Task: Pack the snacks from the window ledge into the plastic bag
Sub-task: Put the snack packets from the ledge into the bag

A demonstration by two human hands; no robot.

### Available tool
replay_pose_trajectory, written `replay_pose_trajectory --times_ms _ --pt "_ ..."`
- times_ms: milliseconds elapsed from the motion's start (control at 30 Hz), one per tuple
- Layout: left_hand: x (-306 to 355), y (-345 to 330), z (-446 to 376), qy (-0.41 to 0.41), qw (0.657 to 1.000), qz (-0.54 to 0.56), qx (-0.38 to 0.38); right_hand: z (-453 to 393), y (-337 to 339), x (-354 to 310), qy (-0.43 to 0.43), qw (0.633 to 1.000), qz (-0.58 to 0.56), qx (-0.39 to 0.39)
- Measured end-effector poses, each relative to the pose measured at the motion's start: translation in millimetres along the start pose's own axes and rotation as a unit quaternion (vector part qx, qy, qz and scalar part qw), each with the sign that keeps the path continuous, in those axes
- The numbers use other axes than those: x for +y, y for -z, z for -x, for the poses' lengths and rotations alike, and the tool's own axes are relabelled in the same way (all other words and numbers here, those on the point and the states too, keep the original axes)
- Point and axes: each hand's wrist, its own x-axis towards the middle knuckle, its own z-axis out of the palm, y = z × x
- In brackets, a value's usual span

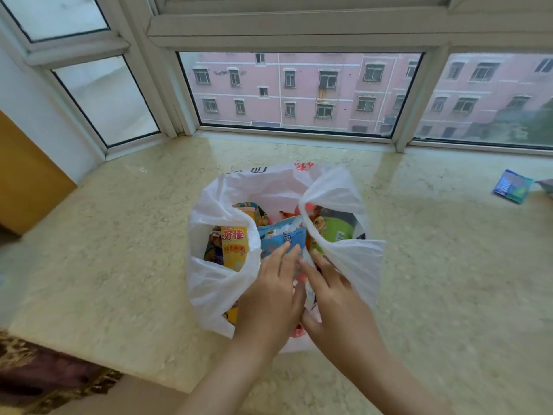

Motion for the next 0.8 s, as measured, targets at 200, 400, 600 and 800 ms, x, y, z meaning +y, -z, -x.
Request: replay_pose_trajectory --times_ms 200,400,600,800 --pt "30.6 20.7 -3.9 -0.042 0.997 -0.002 0.062 11.6 58.0 14.5 -0.005 1.0 -0.026 0.015" --pt "78.1 54.0 -32.5 -0.091 0.99 -0.044 0.103 19.6 115.5 35.3 0.016 0.998 0.018 0.058" --pt "149.1 65.2 -67.3 -0.144 0.982 -0.03 0.117 33.9 157.7 84.0 -0.011 0.991 0.077 0.106" --pt "206.4 34.9 -98.2 -0.197 0.978 -0.046 0.051 49.0 190.4 136.5 -0.06 0.98 0.131 0.139"
